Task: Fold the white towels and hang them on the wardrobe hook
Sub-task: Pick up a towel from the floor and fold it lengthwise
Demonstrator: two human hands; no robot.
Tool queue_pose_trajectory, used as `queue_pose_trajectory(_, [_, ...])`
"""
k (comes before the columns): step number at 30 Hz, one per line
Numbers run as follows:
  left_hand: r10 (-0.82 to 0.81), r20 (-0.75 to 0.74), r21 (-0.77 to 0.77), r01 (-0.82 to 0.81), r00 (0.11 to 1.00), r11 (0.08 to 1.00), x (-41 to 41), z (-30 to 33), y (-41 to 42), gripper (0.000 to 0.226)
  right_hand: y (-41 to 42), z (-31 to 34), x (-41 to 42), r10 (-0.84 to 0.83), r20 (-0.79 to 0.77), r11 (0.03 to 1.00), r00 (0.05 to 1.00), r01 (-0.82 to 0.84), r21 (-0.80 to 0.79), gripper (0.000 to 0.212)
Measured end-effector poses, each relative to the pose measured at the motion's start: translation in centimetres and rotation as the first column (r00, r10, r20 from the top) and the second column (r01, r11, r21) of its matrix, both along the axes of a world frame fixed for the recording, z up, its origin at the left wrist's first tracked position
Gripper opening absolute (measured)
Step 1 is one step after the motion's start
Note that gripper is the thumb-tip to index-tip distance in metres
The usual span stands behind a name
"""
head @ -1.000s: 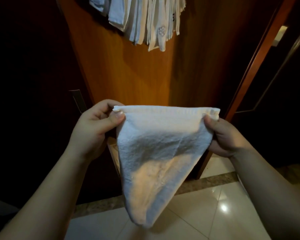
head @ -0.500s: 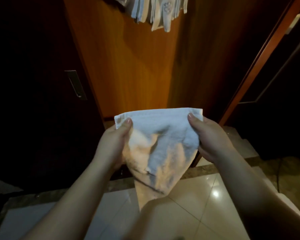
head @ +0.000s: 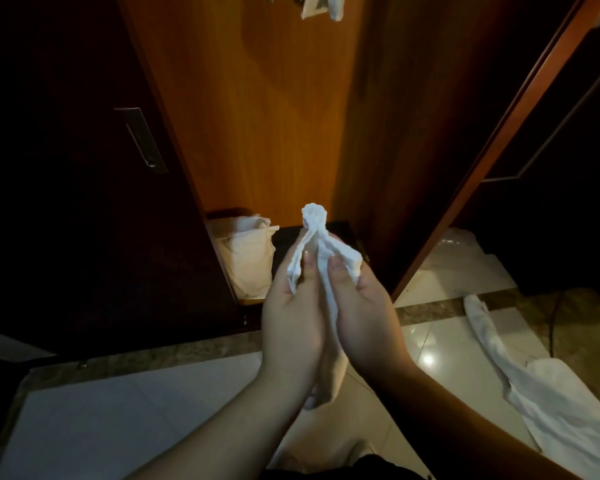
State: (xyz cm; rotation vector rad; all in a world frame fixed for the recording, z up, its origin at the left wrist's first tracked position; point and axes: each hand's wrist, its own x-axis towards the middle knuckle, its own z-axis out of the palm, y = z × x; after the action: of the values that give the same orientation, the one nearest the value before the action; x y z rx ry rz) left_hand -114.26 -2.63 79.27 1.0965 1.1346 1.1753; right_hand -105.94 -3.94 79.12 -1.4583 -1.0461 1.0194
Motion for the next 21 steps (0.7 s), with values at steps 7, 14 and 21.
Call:
queue_pose_trajectory(7, [-0.125,0.075,-0.056,0.129,0.989,0.990,-0.6,0.5,0.6,0.042,-0.3,0.0,0.9,0.051,-0.159,0.998,0.986,-0.043,0.054,0.055])
queue_pose_trajectory(14, [-0.164,0.074,-0.003,0.165,0.984,0.986,-0.4,0.9,0.9,0.031,-0.4,0.2,0.9,0.060,-0.192,0.995,0.980,-0.044,0.089,0.056])
queue_pose_trajectory(21, [-0.510,0.035,-0.061,0.511,0.860,0.857,-0.9,1.2,1.4,0.058,-0.4,0.7,2.2,0.245,-0.002,0.969,0.969,-0.245,0.031,0.068])
